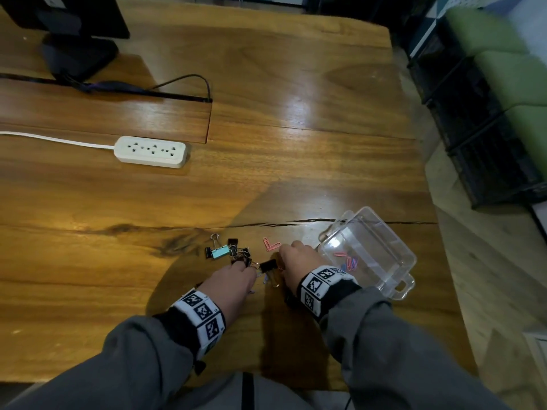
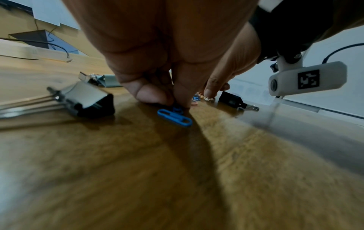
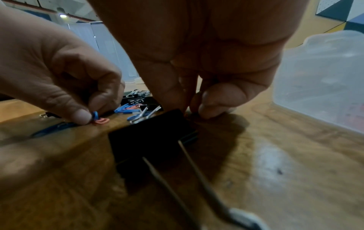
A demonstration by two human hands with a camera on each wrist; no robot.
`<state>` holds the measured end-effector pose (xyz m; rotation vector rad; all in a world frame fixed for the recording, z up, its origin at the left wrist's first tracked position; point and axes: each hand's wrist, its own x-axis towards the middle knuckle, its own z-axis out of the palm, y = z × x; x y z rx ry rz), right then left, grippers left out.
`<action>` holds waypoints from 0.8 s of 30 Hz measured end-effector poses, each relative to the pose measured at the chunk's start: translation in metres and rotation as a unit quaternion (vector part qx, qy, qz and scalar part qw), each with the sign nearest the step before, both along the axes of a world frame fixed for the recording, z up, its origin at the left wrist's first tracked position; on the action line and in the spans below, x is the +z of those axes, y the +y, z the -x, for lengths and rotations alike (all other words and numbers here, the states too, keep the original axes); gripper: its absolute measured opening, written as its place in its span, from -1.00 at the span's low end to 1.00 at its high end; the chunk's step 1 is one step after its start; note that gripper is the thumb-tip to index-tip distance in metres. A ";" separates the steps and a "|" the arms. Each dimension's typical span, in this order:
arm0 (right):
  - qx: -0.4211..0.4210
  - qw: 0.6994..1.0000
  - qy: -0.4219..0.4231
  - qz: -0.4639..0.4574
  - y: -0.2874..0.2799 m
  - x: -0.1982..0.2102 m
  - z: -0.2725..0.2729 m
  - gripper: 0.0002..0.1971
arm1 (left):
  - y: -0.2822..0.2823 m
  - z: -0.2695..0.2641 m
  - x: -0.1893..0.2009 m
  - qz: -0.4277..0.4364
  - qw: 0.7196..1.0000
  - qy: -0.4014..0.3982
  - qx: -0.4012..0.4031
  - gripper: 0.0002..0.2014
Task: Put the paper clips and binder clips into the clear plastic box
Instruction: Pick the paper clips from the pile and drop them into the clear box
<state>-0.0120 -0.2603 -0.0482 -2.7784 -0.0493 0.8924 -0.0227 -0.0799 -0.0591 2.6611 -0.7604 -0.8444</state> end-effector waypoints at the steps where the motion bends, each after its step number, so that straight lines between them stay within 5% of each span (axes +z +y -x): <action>1: -0.007 1.000 -0.005 -0.004 0.002 -0.001 0.001 -0.77 | 0.000 0.000 0.000 -0.001 1.000 0.004 0.001 -0.74; 14: -0.025 0.998 -0.058 -0.021 0.012 0.004 0.017 -0.85 | -0.008 0.017 0.007 -0.003 0.999 -0.024 0.032 -0.70; 19: -0.211 0.971 -0.094 -0.060 -0.036 0.043 0.028 -0.93 | -0.031 -0.003 0.029 0.056 0.993 0.000 0.106 -0.79; 24: -0.331 0.941 -0.071 -0.030 -0.099 0.050 0.042 -0.83 | -0.113 -0.022 0.051 0.178 0.980 0.024 0.081 -0.84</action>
